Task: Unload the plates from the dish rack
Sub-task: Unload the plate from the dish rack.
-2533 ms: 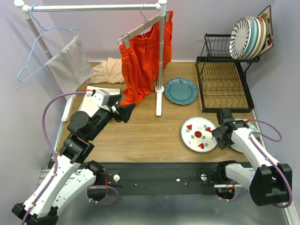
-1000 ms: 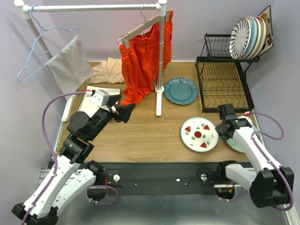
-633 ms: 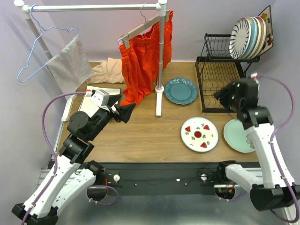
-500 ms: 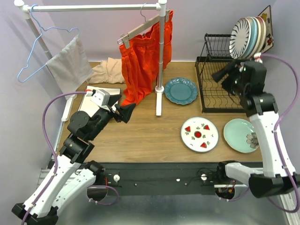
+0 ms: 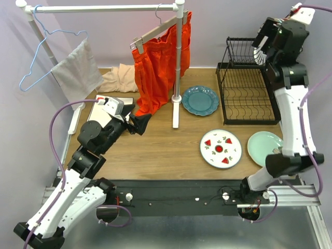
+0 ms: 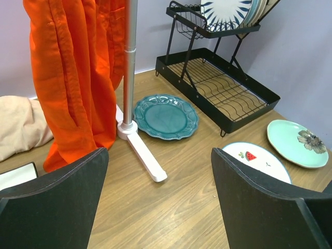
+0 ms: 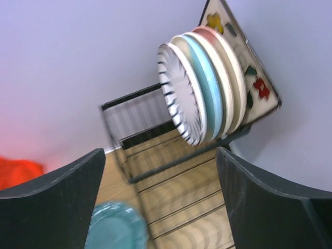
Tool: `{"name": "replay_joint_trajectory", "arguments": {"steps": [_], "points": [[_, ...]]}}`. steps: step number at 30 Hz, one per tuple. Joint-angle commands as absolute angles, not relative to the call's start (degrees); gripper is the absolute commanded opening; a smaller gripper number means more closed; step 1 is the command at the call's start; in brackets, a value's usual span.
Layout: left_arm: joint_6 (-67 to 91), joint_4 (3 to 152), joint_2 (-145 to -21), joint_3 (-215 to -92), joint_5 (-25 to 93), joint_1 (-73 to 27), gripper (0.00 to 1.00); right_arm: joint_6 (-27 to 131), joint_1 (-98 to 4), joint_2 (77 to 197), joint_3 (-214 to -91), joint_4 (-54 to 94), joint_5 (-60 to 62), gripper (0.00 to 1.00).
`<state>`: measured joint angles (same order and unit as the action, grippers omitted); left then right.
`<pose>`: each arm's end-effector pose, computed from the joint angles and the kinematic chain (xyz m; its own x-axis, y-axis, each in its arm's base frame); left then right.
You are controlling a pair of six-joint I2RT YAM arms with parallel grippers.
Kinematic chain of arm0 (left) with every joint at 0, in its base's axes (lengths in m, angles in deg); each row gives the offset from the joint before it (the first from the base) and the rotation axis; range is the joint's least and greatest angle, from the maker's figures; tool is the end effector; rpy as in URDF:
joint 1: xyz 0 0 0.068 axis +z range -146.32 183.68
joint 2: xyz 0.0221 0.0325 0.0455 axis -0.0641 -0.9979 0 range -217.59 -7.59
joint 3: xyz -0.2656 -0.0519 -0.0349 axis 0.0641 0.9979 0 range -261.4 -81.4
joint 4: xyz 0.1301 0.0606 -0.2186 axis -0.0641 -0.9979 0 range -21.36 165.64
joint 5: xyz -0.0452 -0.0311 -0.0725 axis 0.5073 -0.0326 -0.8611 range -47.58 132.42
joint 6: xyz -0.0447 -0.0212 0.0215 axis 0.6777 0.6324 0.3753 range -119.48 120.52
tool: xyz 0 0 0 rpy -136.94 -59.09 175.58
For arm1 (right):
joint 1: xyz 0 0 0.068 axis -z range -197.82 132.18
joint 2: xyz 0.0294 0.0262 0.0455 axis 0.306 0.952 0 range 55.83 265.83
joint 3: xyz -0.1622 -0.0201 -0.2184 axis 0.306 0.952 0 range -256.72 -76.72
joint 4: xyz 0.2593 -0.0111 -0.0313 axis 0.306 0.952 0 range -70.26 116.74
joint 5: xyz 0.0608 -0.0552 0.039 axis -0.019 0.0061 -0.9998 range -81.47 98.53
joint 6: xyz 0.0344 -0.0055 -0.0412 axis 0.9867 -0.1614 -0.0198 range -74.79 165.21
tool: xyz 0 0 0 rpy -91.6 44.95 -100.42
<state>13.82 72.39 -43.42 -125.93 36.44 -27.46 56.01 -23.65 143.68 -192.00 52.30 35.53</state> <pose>0.1247 -0.0797 0.3748 -0.0595 -0.2314 -0.9710 0.6056 0.7650 -0.2194 0.3053 0.0149 0.5339 -0.0199 0.1658 -0.9860 0.3697 0.9175 0.1468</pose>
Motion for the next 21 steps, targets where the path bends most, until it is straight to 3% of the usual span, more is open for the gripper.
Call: {"name": "replay_joint_trajectory", "arguments": {"steps": [1, 9, 21], "points": [[13.61, 71.77, -42.83, -126.4, 37.76, -27.35, 0.9, 42.76, -20.64, 153.73, -201.23, 51.03, 37.01, 0.91], [13.53, 71.59, -42.92, -126.4, 37.94, -27.35, 0.9, 41.51, -13.96, 160.85, -206.62, 51.47, 30.17, 0.57], [13.53, 71.68, -43.27, -126.4, 38.11, -27.35, 0.9, 41.6, -11.67, 167.17, -209.6, 51.47, 23.91, 0.44]]}}
